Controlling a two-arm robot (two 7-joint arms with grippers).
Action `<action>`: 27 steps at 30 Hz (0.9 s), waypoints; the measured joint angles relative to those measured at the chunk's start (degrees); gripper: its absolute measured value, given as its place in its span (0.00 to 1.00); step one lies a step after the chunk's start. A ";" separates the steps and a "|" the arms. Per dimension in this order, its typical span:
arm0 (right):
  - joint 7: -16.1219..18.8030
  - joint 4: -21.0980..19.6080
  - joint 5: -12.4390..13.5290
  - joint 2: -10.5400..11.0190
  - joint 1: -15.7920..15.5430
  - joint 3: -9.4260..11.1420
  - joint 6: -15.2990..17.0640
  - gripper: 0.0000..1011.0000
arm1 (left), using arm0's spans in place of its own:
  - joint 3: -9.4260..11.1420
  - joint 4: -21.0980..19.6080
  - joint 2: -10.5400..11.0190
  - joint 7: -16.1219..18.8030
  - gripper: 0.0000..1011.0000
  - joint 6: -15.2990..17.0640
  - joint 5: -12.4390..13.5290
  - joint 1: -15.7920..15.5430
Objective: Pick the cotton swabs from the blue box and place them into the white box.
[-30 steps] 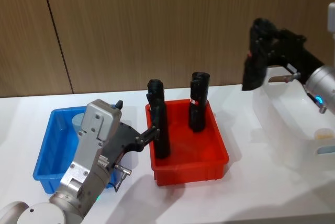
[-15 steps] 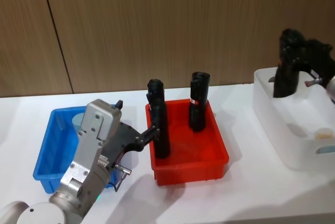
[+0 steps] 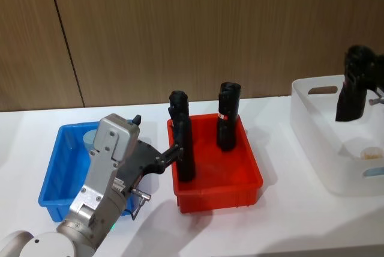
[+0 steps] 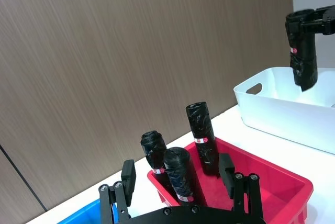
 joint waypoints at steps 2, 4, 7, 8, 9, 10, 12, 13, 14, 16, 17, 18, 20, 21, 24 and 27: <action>-0.07 0.58 0.01 0.06 0.14 0.13 -0.14 0.51 | 0.00 0.00 0.00 0.00 0.99 0.00 0.00 0.00; -0.08 1.39 0.10 0.15 0.36 0.32 -0.38 0.59 | 0.00 0.00 0.00 0.00 0.99 0.00 0.00 0.00; -0.05 2.32 0.44 0.26 0.54 0.54 -0.79 0.68 | 0.00 0.00 0.00 0.00 0.99 0.00 0.00 0.00; -0.05 2.32 0.44 0.26 0.54 0.54 -0.79 0.70 | 0.00 0.00 0.00 0.00 0.99 0.00 0.00 0.00; -0.04 2.56 0.50 0.31 0.59 0.63 -0.97 0.73 | 0.00 0.00 0.00 0.00 0.99 0.00 0.00 0.00; -0.01 2.71 0.55 0.33 0.60 0.69 -1.08 0.76 | 0.00 0.00 0.00 0.00 0.99 0.00 0.00 0.00; 0.08 2.87 0.70 0.37 0.61 0.74 -1.21 0.80 | 0.00 0.00 0.00 0.00 0.99 0.00 0.00 0.00; 0.16 2.96 0.85 0.40 0.61 0.81 -1.35 0.85 | 0.00 0.00 0.00 0.00 0.99 0.00 0.00 0.00; 0.20 3.00 0.91 0.42 0.61 0.86 -1.44 0.89 | 0.00 0.00 0.00 0.00 0.99 0.00 0.00 0.00; 0.27 3.04 1.00 0.45 0.60 0.94 -1.58 0.93 | 0.00 0.00 0.00 0.00 0.99 0.00 0.00 0.00; 0.32 3.04 1.09 0.48 0.56 0.98 -1.67 0.95 | 0.00 0.00 0.00 0.00 0.99 0.00 0.00 0.00; 0.36 3.04 1.19 0.50 0.51 1.01 -1.73 0.99 | 0.00 0.00 0.00 0.00 0.99 0.00 0.00 0.00; 0.44 3.02 1.31 0.52 0.43 1.06 -1.82 0.99 | 0.00 0.00 0.00 0.00 0.99 0.00 0.00 0.00; 0.53 2.96 1.35 0.55 0.36 1.11 -1.90 0.99 | 0.00 0.00 0.00 0.00 0.99 0.00 0.00 0.00; 0.64 2.86 1.40 0.58 0.22 1.16 -1.99 0.99 | 0.00 0.00 0.00 0.00 0.99 0.00 0.00 0.00; 0.68 2.76 1.45 0.60 0.15 1.20 -2.07 0.99 | 0.00 0.00 0.00 0.00 0.99 0.00 0.00 0.00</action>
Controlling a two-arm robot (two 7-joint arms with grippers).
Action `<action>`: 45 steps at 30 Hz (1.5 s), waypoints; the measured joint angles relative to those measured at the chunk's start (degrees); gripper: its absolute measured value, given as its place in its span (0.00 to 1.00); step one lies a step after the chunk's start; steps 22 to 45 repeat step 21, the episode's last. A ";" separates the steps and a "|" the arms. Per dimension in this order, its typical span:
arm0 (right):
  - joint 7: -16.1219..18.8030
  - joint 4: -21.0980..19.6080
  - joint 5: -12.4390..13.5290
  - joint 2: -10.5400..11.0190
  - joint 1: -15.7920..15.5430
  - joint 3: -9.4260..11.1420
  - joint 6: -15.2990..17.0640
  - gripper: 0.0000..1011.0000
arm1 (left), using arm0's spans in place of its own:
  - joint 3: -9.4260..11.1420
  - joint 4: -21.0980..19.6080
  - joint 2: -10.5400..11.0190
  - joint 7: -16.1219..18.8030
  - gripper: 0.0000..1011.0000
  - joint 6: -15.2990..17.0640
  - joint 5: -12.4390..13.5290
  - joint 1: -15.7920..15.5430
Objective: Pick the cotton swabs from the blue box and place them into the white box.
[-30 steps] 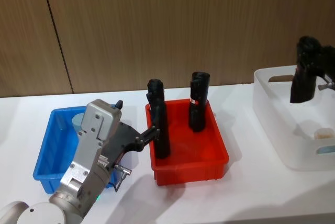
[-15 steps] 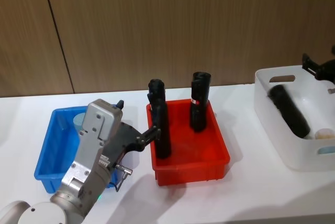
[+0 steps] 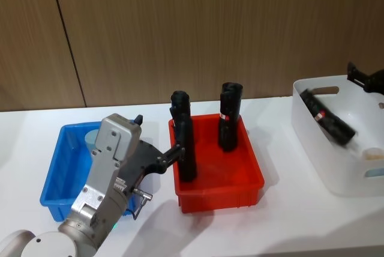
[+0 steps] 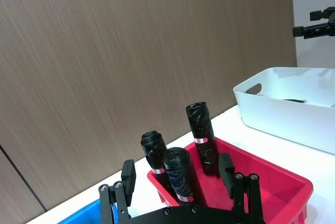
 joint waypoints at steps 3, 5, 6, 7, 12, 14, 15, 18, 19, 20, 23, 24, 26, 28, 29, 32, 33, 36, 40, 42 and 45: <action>0.05 -0.07 0.11 0.01 -0.09 0.04 -0.10 0.99 | 0.00 0.00 0.00 0.00 0.99 0.00 0.00 0.00; 0.09 -0.12 0.17 0.02 -0.14 0.06 -0.16 0.99 | 0.00 0.00 0.00 0.00 0.99 0.00 0.00 0.00; 0.10 -0.14 0.19 0.02 -0.15 0.06 -0.17 0.99 | 0.00 0.00 0.00 0.00 0.99 0.00 0.00 0.00; 0.11 -0.15 0.20 0.03 -0.17 0.07 -0.19 0.99 | 0.00 0.00 0.00 0.00 0.99 0.00 0.00 0.00; 0.17 -0.24 0.25 0.06 -0.25 0.11 -0.27 0.99 | 0.00 0.00 0.00 0.00 0.99 0.00 0.00 0.00; 0.19 -0.26 0.26 0.07 -0.27 0.13 -0.28 0.99 | 0.00 0.00 0.00 0.00 0.99 0.00 0.00 0.00; 0.20 -0.26 0.26 0.07 -0.28 0.13 -0.29 0.99 | 0.00 0.00 0.00 0.00 0.99 0.00 0.00 0.00; 0.22 -0.29 0.27 0.09 -0.29 0.15 -0.30 0.99 | 0.00 0.00 0.00 0.00 0.99 0.00 0.00 0.00; 0.23 -0.29 0.28 0.09 -0.30 0.15 -0.31 0.99 | 0.00 0.00 0.00 0.00 0.99 0.00 0.00 0.00; 0.23 -0.29 0.28 0.09 -0.30 0.15 -0.31 0.99 | 0.00 0.00 0.00 0.00 0.99 0.00 0.00 0.00; 0.24 -0.29 0.28 0.10 -0.30 0.15 -0.32 0.99 | 0.00 0.00 0.00 0.00 0.99 0.00 0.00 0.00; 0.24 -0.29 0.28 0.10 -0.30 0.15 -0.32 0.99 | 0.00 0.00 0.00 0.00 0.99 0.00 0.00 0.00; 0.24 -0.29 0.28 0.10 -0.30 0.15 -0.32 0.99 | 0.00 0.00 0.00 0.00 0.99 0.00 0.00 0.00; 0.24 -0.29 0.28 0.10 -0.30 0.15 -0.32 0.99 | 0.00 0.00 0.00 0.00 0.99 0.00 0.00 0.00; 0.24 -0.29 0.28 0.10 -0.30 0.15 -0.32 0.99 | 0.00 0.00 0.00 0.00 0.99 0.00 0.00 0.00; 0.24 -0.29 0.28 0.10 -0.30 0.15 -0.32 0.99 | 0.00 0.00 0.00 0.00 0.99 0.00 0.00 0.00; 0.24 -0.29 0.28 0.10 -0.30 0.15 -0.32 0.99 | 0.00 0.00 0.00 0.00 0.99 0.00 0.00 0.00; 0.24 -0.29 0.28 0.10 -0.30 0.15 -0.32 0.99 | 0.00 0.00 0.00 0.00 0.99 0.00 0.00 0.00; 0.24 -0.29 0.28 0.10 -0.30 0.15 -0.32 0.99 | 0.00 0.00 0.00 0.00 0.99 0.00 0.00 0.00; 0.24 -0.29 0.28 0.10 -0.30 0.15 -0.32 0.99 | 0.00 0.00 0.00 0.00 0.99 0.00 0.00 0.00; 0.24 -0.29 0.28 0.10 -0.30 0.15 -0.32 0.99 | 0.00 0.00 0.00 0.00 0.99 0.00 0.00 0.00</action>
